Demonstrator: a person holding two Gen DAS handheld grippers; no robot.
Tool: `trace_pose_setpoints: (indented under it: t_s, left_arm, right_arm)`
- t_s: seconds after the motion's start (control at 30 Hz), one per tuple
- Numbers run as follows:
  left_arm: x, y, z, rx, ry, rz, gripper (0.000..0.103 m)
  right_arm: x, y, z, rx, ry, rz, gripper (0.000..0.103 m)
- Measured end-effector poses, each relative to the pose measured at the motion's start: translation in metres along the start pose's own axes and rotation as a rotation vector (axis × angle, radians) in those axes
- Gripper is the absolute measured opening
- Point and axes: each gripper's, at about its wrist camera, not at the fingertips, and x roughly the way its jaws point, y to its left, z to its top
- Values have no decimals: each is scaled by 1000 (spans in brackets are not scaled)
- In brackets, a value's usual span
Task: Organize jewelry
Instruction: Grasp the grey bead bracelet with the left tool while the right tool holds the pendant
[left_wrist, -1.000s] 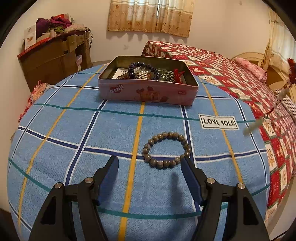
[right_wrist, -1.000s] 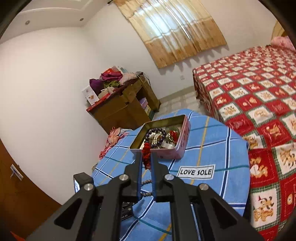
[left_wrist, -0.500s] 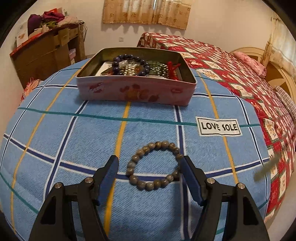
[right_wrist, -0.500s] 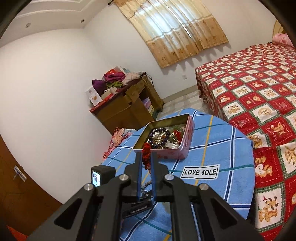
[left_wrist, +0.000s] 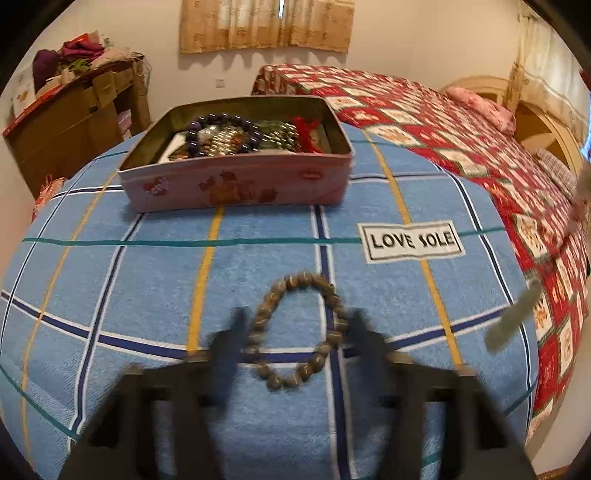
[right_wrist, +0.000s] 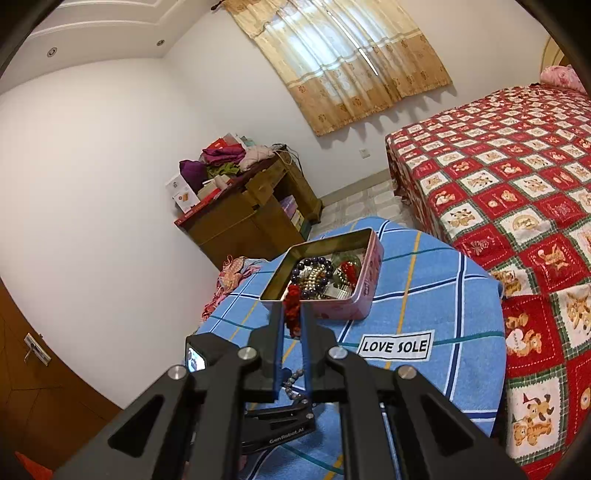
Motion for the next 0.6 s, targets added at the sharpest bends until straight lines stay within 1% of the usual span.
trace_pose_setpoints:
  t_s: [0.03, 0.07, 0.1, 0.13, 0.17, 0.2, 0.23, 0.27, 0.37, 0.43, 0.5, 0.53, 0.57, 0.6]
  left_arm:
    - [0, 4, 0, -14, 0, -25, 25]
    - [0, 8, 0, -33, -3, -48, 25]
    - [-2, 15, -1, -59, -8, -73, 21]
    - [-1, 16, -1, -70, -11, -82, 19]
    - [-4, 20, -1, -91, -24, -99, 17]
    - [-7, 23, -1, -103, -38, -107, 12]
    - [-13, 25, -1, -111, -65, -117, 10]
    - [-21, 26, -2, -105, -102, -121, 9]
    - [-36, 24, -1, -70, -153, -92, 9]
    - [-40, 26, 1, -66, -153, -113, 9]
    - [-38, 27, 2, -78, -130, -140, 11]
    - [-36, 26, 3, -83, -117, -149, 15]
    - [-33, 24, 3, -83, -100, -157, 33]
    - [-30, 20, 4, -83, -75, -165, 55]
  right_arm:
    - [0, 1, 0, 0, -2, 0, 11]
    - [0, 1, 0, 0, -2, 1, 11]
    - [0, 2, 0, -1, -3, 2, 11]
    - [0, 2, 0, -2, -4, 1, 11]
    - [0, 3, 0, -3, -5, 1, 11]
    - [-1, 4, 0, -4, -6, 0, 11]
    - [-1, 4, 0, -5, -8, -1, 11]
    - [-2, 5, 0, -6, -11, -1, 11]
    - [-3, 6, 0, -9, -14, -2, 11]
    - [-3, 6, 0, -11, -16, -3, 11]
    - [-3, 7, 0, -15, -18, -8, 11]
    - [-4, 7, 0, -15, -18, -10, 11]
    - [-4, 7, 0, -15, -19, -12, 11]
    - [-5, 7, 0, -15, -20, -12, 11]
